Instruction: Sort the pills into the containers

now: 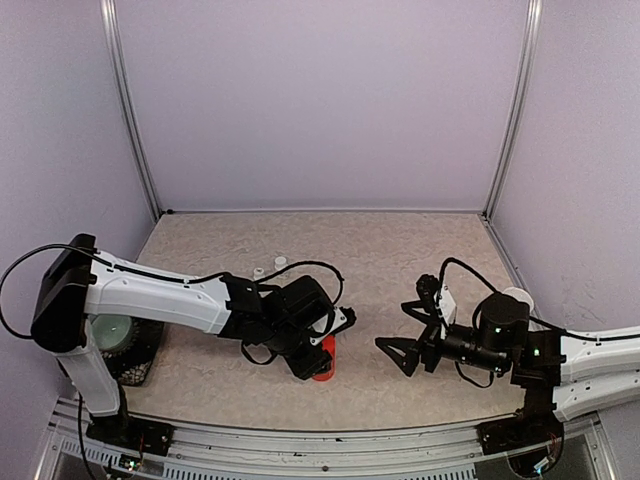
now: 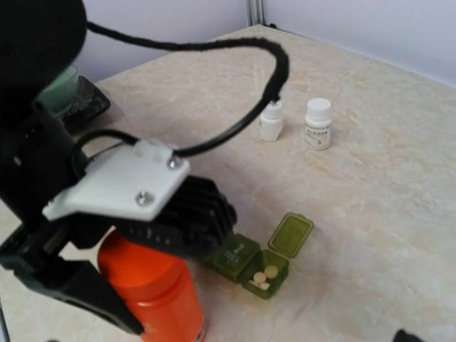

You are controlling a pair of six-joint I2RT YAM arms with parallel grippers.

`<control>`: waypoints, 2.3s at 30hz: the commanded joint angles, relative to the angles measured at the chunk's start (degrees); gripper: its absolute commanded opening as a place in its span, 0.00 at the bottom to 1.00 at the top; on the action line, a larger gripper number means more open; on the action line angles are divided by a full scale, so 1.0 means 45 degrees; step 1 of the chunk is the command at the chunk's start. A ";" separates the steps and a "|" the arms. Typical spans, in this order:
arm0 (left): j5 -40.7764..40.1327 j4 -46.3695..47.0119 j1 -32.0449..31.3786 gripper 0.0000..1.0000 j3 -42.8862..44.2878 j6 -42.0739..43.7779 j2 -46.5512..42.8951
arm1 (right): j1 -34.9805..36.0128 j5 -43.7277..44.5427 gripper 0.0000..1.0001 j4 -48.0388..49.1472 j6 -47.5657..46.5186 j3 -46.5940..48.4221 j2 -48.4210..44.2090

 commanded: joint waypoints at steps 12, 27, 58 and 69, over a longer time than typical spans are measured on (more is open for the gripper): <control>0.0561 -0.1602 -0.0010 0.46 0.2732 0.0029 -0.0720 | -0.0088 -0.2431 1.00 0.7052 -0.1331 -0.3292 0.1272; 0.0940 -0.3973 -0.0931 0.46 0.5882 -0.0341 -0.0785 | -0.0164 -0.3319 1.00 1.7247 -0.3857 -0.2529 0.8936; 0.0210 -0.2540 -0.1188 0.47 0.5011 -0.1043 -0.1441 | -0.0147 -0.3287 0.67 1.8446 -0.2754 -0.0965 0.9175; 0.0254 -0.2444 -0.1193 0.47 0.4889 -0.1159 -0.1605 | -0.0147 -0.3011 0.58 1.7726 -0.2937 -0.0537 0.9220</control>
